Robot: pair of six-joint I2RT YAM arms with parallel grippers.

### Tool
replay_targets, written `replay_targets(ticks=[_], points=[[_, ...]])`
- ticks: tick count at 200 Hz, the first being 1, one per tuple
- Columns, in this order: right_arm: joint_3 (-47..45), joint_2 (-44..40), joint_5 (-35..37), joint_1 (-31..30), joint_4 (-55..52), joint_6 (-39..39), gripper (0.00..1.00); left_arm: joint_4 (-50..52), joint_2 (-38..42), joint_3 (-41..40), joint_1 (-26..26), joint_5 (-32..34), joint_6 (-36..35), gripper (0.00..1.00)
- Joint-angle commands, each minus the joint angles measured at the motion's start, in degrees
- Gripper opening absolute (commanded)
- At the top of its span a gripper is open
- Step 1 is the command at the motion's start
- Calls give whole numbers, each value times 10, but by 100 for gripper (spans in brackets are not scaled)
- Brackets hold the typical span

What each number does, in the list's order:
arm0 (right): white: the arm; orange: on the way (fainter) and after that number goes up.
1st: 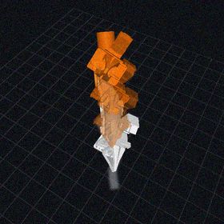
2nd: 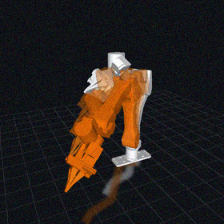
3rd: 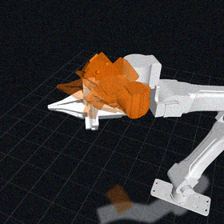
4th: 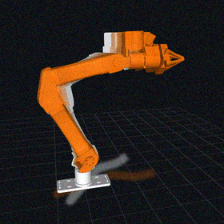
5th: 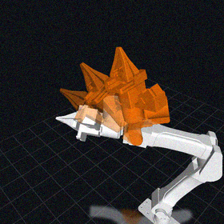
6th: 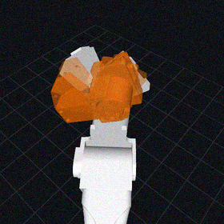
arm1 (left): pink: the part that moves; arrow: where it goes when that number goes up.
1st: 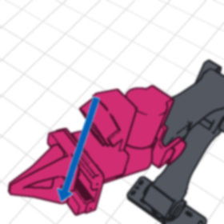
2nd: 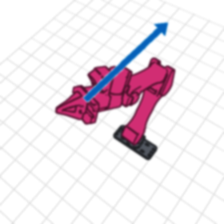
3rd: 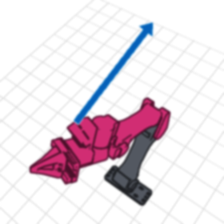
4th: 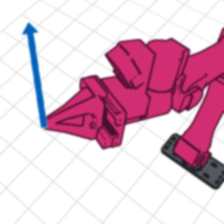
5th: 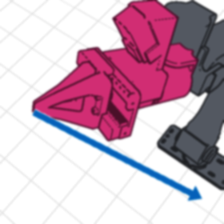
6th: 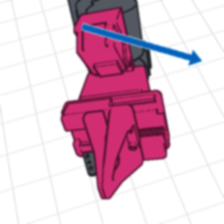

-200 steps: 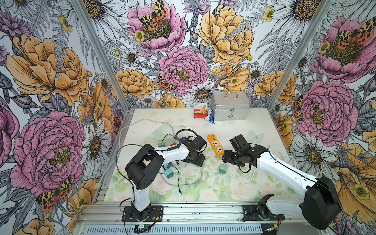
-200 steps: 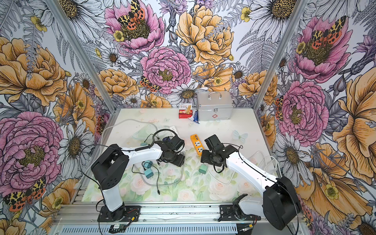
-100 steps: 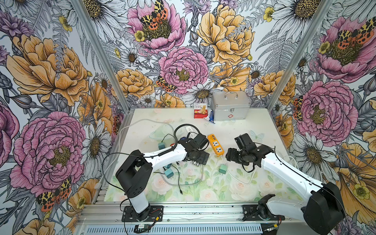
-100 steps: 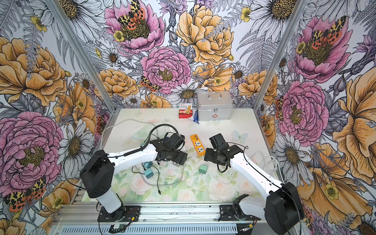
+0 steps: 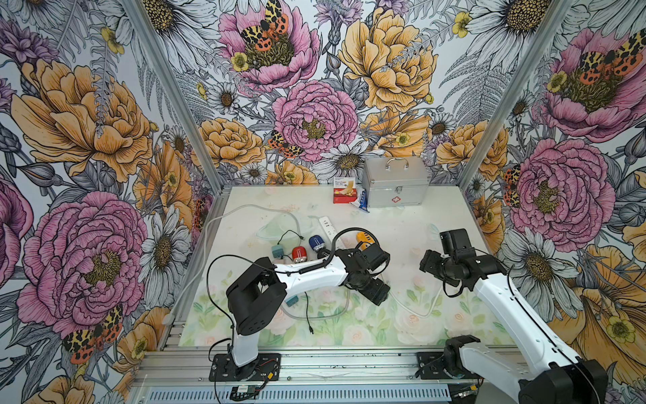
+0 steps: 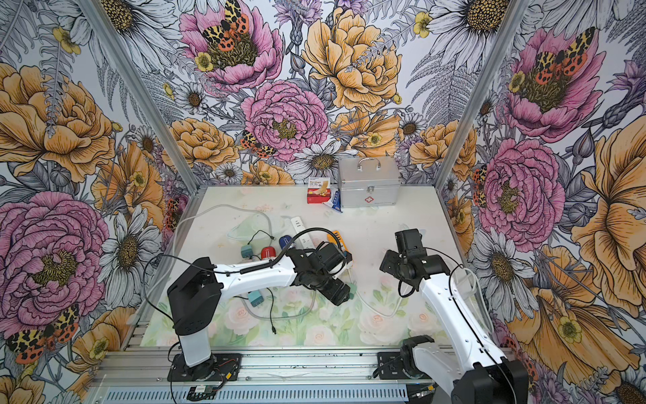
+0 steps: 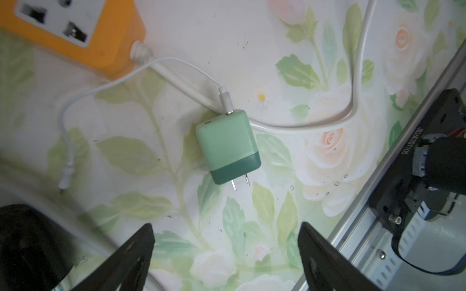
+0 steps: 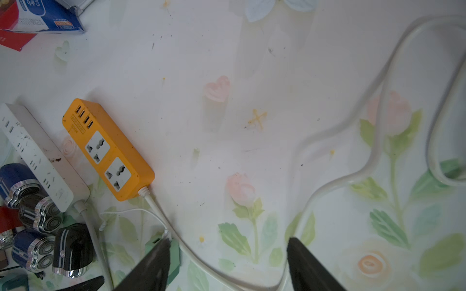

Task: Unplug the electric shaver
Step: Pick up the plug from the center of the board.

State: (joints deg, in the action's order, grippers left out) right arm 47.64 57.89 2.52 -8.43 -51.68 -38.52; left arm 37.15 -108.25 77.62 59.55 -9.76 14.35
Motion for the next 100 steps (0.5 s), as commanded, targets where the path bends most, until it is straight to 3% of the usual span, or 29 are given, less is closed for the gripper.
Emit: replay_targets(ticks=[1,73,100], points=[[-15,-27,18,7,-23,-12,74,-1,-22,27,-2,-46,-17,90],[-24,-61,24,15,-57,-19,73,-5,-101,75,10,-56,11,90],[-22,-60,31,19,-59,-17,73,-4,-120,85,9,-31,35,89]])
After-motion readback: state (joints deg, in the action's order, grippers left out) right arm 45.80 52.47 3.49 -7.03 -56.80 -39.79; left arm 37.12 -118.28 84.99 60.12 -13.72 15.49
